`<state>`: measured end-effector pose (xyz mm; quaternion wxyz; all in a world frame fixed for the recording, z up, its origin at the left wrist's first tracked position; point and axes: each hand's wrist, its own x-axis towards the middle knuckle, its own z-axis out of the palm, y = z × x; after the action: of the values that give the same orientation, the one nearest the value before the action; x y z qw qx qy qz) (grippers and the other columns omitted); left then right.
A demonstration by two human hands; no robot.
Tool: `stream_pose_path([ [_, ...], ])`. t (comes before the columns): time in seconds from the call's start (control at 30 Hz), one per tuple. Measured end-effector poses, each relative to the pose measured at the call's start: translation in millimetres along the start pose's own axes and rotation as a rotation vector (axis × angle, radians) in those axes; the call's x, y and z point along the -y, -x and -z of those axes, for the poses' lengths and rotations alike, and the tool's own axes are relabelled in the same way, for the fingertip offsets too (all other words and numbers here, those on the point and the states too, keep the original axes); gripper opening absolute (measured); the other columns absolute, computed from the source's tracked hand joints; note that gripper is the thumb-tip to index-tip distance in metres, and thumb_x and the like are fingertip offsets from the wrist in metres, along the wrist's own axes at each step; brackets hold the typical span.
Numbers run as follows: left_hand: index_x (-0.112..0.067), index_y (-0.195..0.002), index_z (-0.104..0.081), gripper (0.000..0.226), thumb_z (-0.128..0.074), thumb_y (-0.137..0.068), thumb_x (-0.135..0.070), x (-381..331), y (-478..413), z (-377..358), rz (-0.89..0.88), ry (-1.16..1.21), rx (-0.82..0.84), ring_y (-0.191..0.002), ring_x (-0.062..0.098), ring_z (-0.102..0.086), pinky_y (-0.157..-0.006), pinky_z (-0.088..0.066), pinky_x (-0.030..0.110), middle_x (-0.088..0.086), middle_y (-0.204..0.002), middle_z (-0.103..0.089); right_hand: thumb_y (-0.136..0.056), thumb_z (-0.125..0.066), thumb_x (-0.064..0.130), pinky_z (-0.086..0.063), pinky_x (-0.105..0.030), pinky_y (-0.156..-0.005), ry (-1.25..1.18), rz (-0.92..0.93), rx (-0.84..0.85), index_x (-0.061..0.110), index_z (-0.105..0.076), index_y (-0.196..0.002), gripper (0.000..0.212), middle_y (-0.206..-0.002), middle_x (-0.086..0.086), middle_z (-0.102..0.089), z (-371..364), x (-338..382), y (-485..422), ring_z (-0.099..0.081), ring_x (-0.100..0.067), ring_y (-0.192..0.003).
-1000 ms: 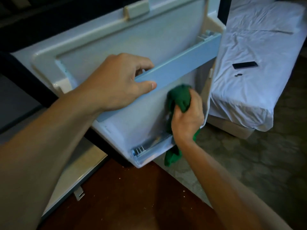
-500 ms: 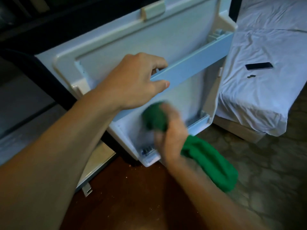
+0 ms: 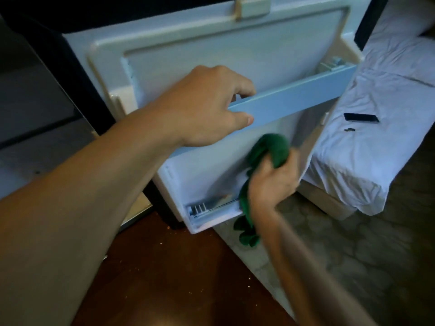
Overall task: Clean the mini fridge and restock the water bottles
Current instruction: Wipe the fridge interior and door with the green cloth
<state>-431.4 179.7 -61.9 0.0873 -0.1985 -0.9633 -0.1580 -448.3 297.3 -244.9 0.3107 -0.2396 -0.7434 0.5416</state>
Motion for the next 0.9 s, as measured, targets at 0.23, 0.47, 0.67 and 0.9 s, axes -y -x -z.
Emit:
stream_pose_path([
  [0.23, -0.021, -0.098, -0.067, 0.016, -0.065, -0.087, -0.032, 0, -6, 0, 0.028, -0.022, -0.032, -0.072, 0.020, -0.043, -0.059, -0.022, 0.025, -0.009, -0.067, -0.048, -0.068, -0.065, 0.013, -0.049, -0.035, -0.075, 0.177, 0.399, 0.526, 0.029, -0.058, -0.113, 0.048, -0.111, 0.005, -0.063, 5, -17, 53, -0.060, -0.023, -0.099],
  [0.47, -0.025, -0.098, -0.066, 0.014, -0.065, -0.087, -0.034, 0, -10, -3, 0.044, -0.027, -0.028, -0.076, 0.018, -0.045, -0.065, -0.026, 0.023, -0.011, -0.071, -0.049, -0.088, -0.057, 0.027, -0.045, -0.043, -0.087, 0.314, -0.284, 0.258, 0.019, -0.058, -0.111, 0.025, -0.111, -0.014, -0.065, -5, -20, -18, -0.059, -0.038, -0.104],
  [0.67, -0.019, -0.096, -0.065, 0.023, -0.065, -0.085, -0.038, 1, -12, -1, 0.021, -0.074, -0.058, -0.070, 0.024, -0.048, -0.059, -0.022, 0.030, -0.002, -0.069, -0.055, -0.067, -0.063, 0.016, -0.046, -0.032, -0.073, 0.023, 0.411, 0.607, 0.024, -0.063, -0.109, 0.042, -0.102, 0.002, -0.067, 11, 29, 36, -0.061, -0.024, -0.092],
  [0.9, -0.020, -0.095, -0.065, 0.016, -0.066, -0.085, -0.033, 1, -9, -3, 0.005, -0.056, -0.041, -0.070, 0.018, -0.043, -0.061, -0.023, 0.025, -0.014, -0.066, -0.047, -0.078, -0.057, 0.019, -0.047, -0.034, -0.086, -0.243, -0.022, -0.088, 0.014, -0.064, -0.114, 0.037, -0.107, -0.001, -0.067, -15, 52, -24, -0.062, -0.025, -0.100],
])
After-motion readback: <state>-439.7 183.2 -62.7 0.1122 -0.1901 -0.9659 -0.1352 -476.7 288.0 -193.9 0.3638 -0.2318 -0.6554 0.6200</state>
